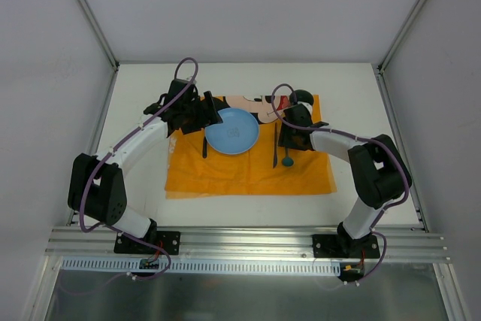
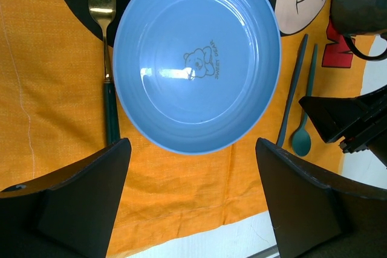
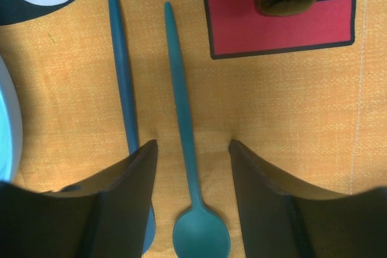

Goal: Set the dinner table for one person

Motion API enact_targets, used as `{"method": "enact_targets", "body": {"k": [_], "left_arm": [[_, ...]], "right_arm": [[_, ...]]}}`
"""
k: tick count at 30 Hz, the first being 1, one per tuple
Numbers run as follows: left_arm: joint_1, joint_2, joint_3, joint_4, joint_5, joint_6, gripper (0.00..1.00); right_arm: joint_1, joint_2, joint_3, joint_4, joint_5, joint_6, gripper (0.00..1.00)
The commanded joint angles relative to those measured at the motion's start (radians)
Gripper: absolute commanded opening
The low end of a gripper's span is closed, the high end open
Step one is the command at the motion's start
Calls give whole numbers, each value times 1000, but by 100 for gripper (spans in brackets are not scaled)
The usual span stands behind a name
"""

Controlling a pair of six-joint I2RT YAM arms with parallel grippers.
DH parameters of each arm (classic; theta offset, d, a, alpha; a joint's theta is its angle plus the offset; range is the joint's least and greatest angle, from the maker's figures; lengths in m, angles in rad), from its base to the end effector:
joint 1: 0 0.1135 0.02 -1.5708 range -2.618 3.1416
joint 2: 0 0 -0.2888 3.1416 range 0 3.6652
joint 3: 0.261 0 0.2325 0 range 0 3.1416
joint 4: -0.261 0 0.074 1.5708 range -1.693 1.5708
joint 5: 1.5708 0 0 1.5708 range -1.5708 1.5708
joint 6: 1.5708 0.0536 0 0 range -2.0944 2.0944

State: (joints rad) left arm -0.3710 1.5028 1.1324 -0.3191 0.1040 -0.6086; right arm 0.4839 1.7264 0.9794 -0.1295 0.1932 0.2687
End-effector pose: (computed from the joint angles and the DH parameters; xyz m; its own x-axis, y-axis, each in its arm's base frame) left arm 0.3053 -0.1247 0.2953 -0.7353 -0.3241 -0.5953 0.0181 0.8685 -0.4953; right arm 0.3158 0.1543 0.1929 -0.7482 -0.0989 -0.6561 -0.1547 0.9876 0.0276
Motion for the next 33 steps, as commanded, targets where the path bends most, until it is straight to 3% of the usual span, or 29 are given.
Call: {"method": "enact_targets", "body": {"k": [1, 13, 25, 33], "left_arm": [[12, 2, -3, 14, 16, 13, 85], [17, 8, -6, 17, 17, 9, 85], [24, 17, -22, 37, 25, 4, 85], [33, 22, -31, 45, 25, 4, 85]], "right_arm": [[-11, -19, -19, 5, -8, 12, 51], [-11, 22, -22, 33, -46, 33, 37], [-2, 53, -13, 38, -58, 41, 1], [10, 12, -34, -1, -21, 44, 0]]}}
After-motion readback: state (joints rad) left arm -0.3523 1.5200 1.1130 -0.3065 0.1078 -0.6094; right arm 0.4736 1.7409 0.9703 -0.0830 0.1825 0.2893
